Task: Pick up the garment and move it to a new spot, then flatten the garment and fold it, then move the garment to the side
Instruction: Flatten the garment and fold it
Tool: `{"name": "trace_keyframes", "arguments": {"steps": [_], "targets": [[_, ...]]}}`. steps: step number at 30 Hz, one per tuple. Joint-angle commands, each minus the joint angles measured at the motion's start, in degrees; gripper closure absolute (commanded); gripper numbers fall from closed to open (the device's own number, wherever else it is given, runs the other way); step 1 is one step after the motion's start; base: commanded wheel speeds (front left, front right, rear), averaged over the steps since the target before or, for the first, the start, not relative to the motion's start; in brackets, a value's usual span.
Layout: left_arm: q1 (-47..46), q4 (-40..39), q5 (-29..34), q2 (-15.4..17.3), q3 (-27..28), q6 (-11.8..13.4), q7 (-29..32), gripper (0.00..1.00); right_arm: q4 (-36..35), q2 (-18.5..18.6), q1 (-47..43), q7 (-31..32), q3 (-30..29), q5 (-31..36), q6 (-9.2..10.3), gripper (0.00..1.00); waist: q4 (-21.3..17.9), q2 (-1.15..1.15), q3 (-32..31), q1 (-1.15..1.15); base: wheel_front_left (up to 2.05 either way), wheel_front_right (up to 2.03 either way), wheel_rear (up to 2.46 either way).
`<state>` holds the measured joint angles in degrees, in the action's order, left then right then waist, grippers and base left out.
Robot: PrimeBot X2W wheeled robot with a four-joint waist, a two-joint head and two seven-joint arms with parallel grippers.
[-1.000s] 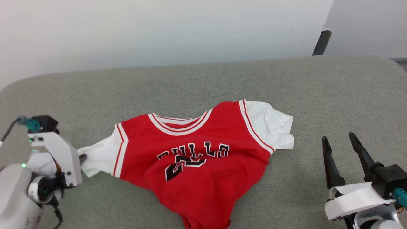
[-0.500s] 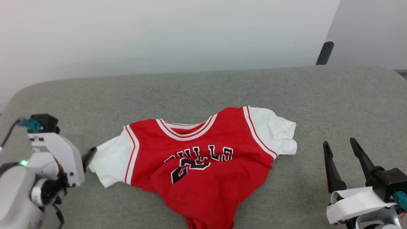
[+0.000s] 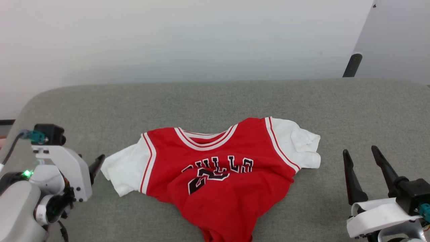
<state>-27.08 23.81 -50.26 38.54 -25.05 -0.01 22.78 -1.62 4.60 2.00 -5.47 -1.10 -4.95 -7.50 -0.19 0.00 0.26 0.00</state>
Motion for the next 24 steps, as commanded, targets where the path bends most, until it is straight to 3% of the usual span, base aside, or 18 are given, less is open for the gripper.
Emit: {"name": "trace_keyframes", "arguments": {"steps": [1,24], "targets": [[-0.7,-0.23,0.43,0.23,-0.26,-0.05,0.37,0.0,-0.62,0.26,0.59,-0.19,0.15,0.1,0.02,0.0,-0.3,0.0,0.56,0.0,0.0,0.0,0.0],[-8.89,8.78,0.61,1.88,-2.71,-3.42,7.53,0.0,-1.8,1.01,5.2,-1.7,-0.05,1.12,0.03,0.0,-5.67,0.0,10.03,0.0,0.0,0.0,0.0]]}}
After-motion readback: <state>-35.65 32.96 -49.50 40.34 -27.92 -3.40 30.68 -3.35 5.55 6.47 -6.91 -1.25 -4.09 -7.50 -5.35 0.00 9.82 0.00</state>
